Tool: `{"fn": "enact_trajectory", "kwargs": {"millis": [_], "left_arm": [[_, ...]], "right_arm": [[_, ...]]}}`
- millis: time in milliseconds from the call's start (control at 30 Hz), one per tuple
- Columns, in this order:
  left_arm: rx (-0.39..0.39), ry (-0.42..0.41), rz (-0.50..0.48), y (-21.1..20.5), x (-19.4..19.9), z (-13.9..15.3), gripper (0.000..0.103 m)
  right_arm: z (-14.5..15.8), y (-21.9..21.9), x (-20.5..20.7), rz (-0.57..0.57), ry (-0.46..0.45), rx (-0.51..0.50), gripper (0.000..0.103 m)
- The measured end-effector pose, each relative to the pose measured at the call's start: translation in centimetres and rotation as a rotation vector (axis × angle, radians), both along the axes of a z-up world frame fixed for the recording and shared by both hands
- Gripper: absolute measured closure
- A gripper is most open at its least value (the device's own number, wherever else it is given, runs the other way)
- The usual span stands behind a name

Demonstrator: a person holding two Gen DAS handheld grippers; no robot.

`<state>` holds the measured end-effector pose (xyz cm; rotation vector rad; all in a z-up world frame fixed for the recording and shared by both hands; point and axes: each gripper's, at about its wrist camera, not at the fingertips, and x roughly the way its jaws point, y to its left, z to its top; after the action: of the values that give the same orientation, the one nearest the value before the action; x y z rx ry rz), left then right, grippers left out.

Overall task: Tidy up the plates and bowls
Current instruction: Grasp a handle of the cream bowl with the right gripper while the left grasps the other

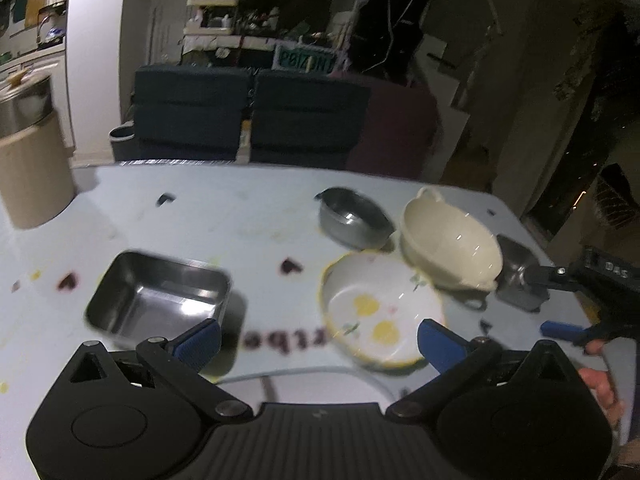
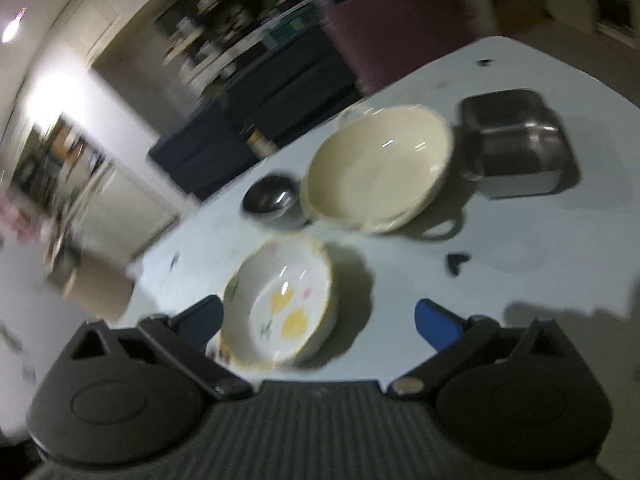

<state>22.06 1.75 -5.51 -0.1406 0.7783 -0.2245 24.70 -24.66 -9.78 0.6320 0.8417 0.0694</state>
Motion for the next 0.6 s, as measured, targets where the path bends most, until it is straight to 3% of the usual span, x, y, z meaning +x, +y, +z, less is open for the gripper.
{"fn": "enact_trajectory", "kwargs": {"millis": [233,433,600], "left_arm": [[-0.022,-0.042,-0.062,-3.7,2.2,0.3,0.0],[-0.052,-0.058,-0.104,-6.2,4.3,0.0,0.0],[-0.079,-0.054,-0.117,-7.2,5.4,-0.8,0.0]], "right_arm": [[-2.6,-4.1,2.5,-0.208,0.081,0.184,0.002],[-5.3,-5.1,4.9,-0.342,0.118,0.323,0.028],[-6.9,-4.6,6.7,-0.407,0.141,0.336,0.043]]}}
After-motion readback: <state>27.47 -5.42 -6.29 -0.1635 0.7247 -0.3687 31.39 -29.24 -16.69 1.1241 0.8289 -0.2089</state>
